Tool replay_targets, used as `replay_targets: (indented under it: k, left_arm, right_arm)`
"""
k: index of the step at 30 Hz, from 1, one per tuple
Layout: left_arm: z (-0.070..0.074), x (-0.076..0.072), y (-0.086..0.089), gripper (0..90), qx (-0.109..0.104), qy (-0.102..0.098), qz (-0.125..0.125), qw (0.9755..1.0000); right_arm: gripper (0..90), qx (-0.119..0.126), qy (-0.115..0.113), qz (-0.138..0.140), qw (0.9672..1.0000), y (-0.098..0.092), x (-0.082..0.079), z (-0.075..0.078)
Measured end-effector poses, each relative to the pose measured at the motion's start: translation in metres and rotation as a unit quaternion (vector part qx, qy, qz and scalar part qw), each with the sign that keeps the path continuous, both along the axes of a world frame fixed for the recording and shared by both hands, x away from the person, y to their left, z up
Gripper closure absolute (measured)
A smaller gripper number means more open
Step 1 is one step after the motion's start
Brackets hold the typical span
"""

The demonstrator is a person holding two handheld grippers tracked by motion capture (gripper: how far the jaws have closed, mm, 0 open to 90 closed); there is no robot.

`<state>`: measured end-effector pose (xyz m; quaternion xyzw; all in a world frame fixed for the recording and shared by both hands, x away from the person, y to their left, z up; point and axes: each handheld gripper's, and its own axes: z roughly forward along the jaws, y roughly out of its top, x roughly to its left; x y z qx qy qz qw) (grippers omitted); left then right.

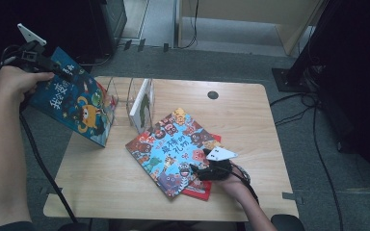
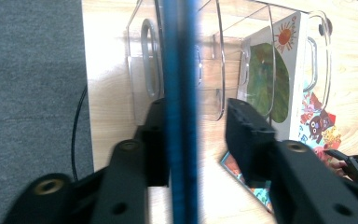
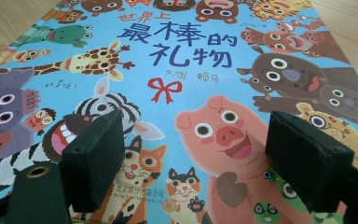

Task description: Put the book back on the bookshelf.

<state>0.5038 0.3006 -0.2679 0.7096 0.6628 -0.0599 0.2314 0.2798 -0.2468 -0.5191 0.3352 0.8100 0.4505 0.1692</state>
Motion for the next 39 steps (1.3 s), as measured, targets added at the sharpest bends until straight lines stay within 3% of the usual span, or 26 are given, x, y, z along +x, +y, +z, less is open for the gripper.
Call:
replay_targets:
  k: [7, 13, 21, 27, 33, 39]
  left_arm:
    - [0.001, -0.001, 0.004, 50.0, -0.023, -0.012, 0.009, 0.9996]
    - [0.005, -0.006, 0.010, 49.1, -0.036, -0.020, 0.017, 0.9990]
    - [0.021, -0.018, 0.022, 47.6, -0.045, -0.025, 0.025, 0.9984]
    - [0.041, -0.034, 0.032, 46.9, -0.043, -0.044, 0.033, 0.9975]
    - [0.062, -0.053, 0.033, 45.5, -0.018, -0.061, 0.038, 0.9973]
    - [0.073, -0.070, 0.024, 45.2, -0.006, -0.077, 0.016, 0.9969]
  right_arm:
    - [19.7, 0.000, 0.000, 0.002, 1.0000, 0.000, 0.000, 0.000]
    - [19.7, 0.000, 0.000, 0.003, 1.0000, -0.001, 0.000, 0.000]
    - [19.7, 0.000, 0.000, 0.003, 1.0000, -0.001, 0.000, 0.000]
    - [19.7, 0.000, -0.001, 0.002, 1.0000, -0.001, 0.000, 0.000]
    - [21.3, -0.002, 0.001, -0.003, 1.0000, 0.000, 0.000, 0.001]
    - [23.8, -0.004, 0.002, -0.003, 1.0000, 0.000, 0.001, 0.001]
